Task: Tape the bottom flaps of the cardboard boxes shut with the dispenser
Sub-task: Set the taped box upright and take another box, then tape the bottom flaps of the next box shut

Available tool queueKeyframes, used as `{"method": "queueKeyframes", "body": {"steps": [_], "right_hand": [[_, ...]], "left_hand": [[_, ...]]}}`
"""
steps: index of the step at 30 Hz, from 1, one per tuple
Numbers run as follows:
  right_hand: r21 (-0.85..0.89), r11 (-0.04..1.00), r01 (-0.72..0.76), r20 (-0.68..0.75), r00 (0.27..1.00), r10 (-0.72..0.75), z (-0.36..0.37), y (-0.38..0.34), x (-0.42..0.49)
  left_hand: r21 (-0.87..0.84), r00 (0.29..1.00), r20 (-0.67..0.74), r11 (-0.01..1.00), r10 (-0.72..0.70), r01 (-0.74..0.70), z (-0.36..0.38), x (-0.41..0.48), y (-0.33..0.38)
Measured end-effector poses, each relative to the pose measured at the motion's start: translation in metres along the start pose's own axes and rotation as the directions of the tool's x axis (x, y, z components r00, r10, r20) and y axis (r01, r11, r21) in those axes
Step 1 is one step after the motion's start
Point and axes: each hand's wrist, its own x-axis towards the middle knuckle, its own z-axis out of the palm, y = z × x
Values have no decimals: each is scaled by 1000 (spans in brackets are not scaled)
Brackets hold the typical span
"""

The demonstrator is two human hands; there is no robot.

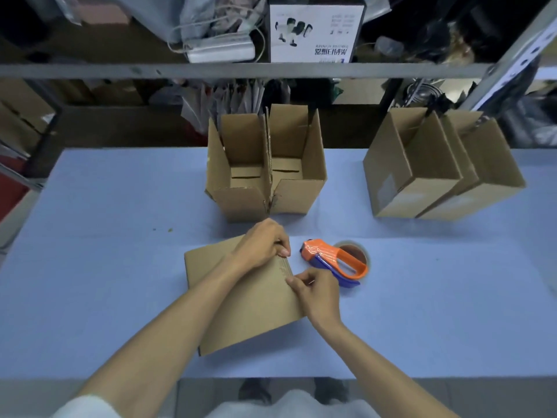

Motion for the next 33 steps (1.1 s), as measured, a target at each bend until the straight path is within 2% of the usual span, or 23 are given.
{"method": "queueKeyframes", "body": {"steps": [3, 6, 8, 10, 12, 15, 17, 21, 23, 25, 26, 28, 30, 33], "right_hand": [[64, 998, -9, 67, 998, 5, -6, -1, -1], [102, 995, 11, 154, 988, -27, -12, 0, -2], [-69, 990, 124, -8, 992, -125, -22, 10, 6], [-330, 934, 135, -165, 966, -198, -36, 22, 17], [-462, 883, 87, -148, 974, -173, -45, 30, 29], [-635, 770, 62, -5, 996, -85, -47, 37, 44], [-675, 733, 83, 63, 996, -55, -47, 40, 51], [-508, 843, 177, 47, 983, -178, -54, 44, 49], [-381, 887, 262, 18, 961, -277, -63, 42, 41], [-348, 852, 391, 15, 911, -412, -75, 33, 32], [-357, 814, 459, 13, 874, -487, -81, 27, 28], [-371, 726, 579, 15, 785, -619, -93, 13, 20], [-376, 643, 667, 39, 705, -709, -106, -2, 13], [-383, 571, 726, 81, 642, -762, -120, -14, 9]], "left_hand": [[41, 979, -196, 998, -47, 56, 9, -12, 16], [100, 882, -401, 945, -248, 312, 37, -41, 39], [107, 857, -374, 901, -355, 420, 53, -58, 48], [106, 865, -299, 887, -403, 450, 65, -67, 46], [149, 882, -275, 889, -383, 433, 68, -72, 42], [192, 906, -283, 906, -316, 376, 69, -77, 36], [181, 916, -284, 922, -284, 342, 69, -79, 30], [167, 907, -300, 919, -297, 356, 66, -84, 28], [-11, 881, -370, 950, -295, 313, 61, -82, 37], [-281, 846, -445, 943, -293, 179, 45, -81, 52], [-352, 844, -464, 930, -269, 103, 33, -80, 58], [-368, 883, -438, 930, -166, -8, 9, -79, 72], [-332, 933, -355, 941, -58, -68, -13, -81, 86], [-246, 940, -340, 963, 18, -107, -31, -84, 97]]}}
